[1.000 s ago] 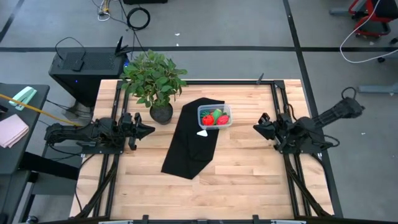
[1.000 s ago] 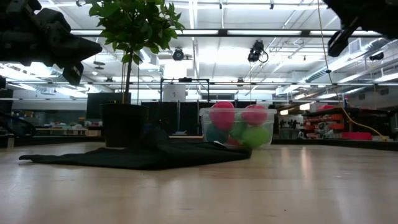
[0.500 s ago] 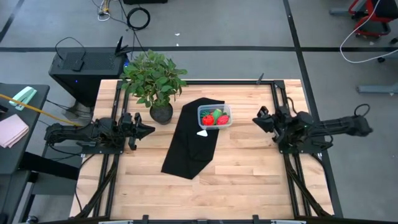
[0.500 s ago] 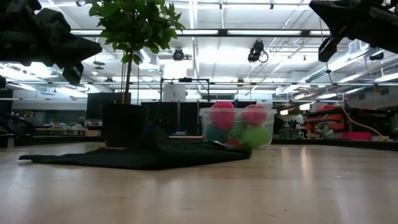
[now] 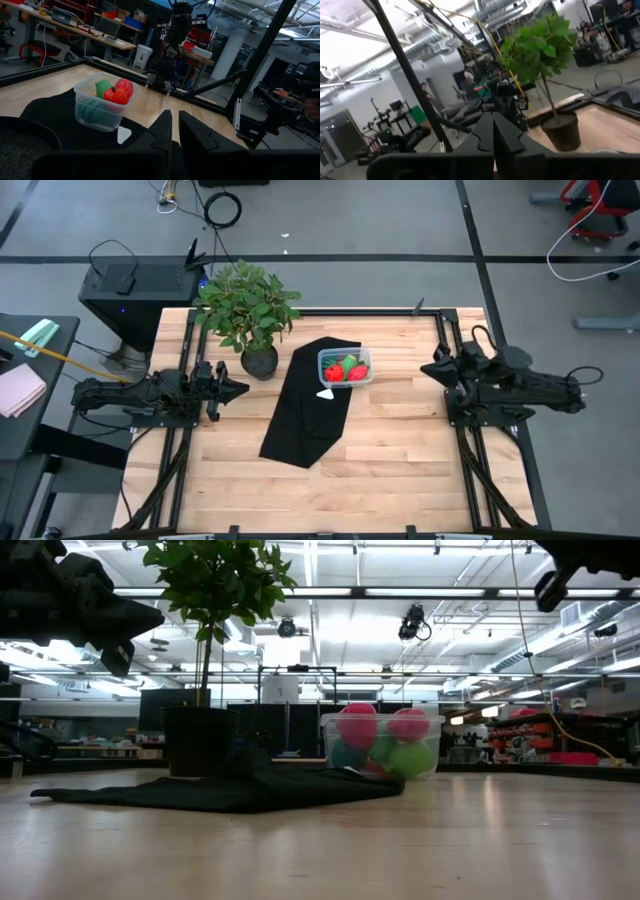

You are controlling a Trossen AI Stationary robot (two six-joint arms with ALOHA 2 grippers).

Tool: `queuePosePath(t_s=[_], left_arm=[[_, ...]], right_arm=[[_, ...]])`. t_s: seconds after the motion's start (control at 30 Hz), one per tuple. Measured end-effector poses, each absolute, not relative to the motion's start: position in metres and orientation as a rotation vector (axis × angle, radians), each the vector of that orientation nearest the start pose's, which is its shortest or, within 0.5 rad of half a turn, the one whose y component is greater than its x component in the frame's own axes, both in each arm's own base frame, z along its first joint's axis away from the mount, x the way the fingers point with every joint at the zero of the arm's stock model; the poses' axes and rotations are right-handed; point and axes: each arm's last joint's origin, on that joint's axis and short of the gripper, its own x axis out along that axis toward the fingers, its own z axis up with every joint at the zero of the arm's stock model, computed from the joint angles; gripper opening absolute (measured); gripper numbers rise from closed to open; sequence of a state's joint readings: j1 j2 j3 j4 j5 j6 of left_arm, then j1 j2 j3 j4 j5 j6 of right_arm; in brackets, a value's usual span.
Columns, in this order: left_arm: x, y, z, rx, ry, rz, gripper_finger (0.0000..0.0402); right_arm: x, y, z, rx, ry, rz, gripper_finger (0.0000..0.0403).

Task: Pick and placing Produce into tupperware
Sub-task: Return to Home Position

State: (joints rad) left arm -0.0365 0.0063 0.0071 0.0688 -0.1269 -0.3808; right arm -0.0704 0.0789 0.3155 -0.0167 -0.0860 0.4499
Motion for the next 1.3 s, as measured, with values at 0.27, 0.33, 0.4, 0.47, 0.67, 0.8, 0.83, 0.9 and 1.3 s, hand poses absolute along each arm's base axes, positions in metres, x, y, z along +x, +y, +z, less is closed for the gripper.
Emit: queuePosePath(t_s=[0.27,0.33,0.4,0.47,0.67,0.8,0.83,0.9,1.3], left_arm=[[0.097,0.0,0.172,-0.386,-0.085,0.076,0.0031],[0.097,0.0,0.173,-0.386,-0.092,0.075,0.0028],[0.097,0.0,0.173,-0.387,-0.09,0.075,0.0028],[0.097,0.0,0.173,-0.386,-0.093,0.075,0.003],[0.097,0.0,0.173,-0.387,-0.093,0.075,0.004],[0.097,0.0,0.173,-0.386,-0.094,0.075,0.0039],[0.097,0.0,0.173,-0.386,-0.094,0.074,0.0038],[0.097,0.0,0.173,-0.386,-0.093,0.075,0.0035],[0.097,0.0,0.173,-0.386,-0.094,0.074,0.0036]], right_arm=[[0.068,-0.003,0.255,0.427,-0.266,0.036,0.0],[0.068,-0.003,0.255,0.421,-0.272,0.037,0.0],[0.068,-0.003,0.255,0.411,-0.276,0.041,0.0],[0.069,-0.003,0.254,0.415,-0.279,0.045,0.0],[0.076,-0.004,0.242,0.406,-0.363,0.061,0.0],[0.079,-0.005,0.234,0.4,-0.386,0.044,0.0],[0.08,-0.005,0.232,0.402,-0.375,0.042,0.0],[0.083,-0.005,0.225,0.418,-0.357,0.04,0.0],[0.091,-0.006,0.2,0.446,-0.349,0.036,0.0]])
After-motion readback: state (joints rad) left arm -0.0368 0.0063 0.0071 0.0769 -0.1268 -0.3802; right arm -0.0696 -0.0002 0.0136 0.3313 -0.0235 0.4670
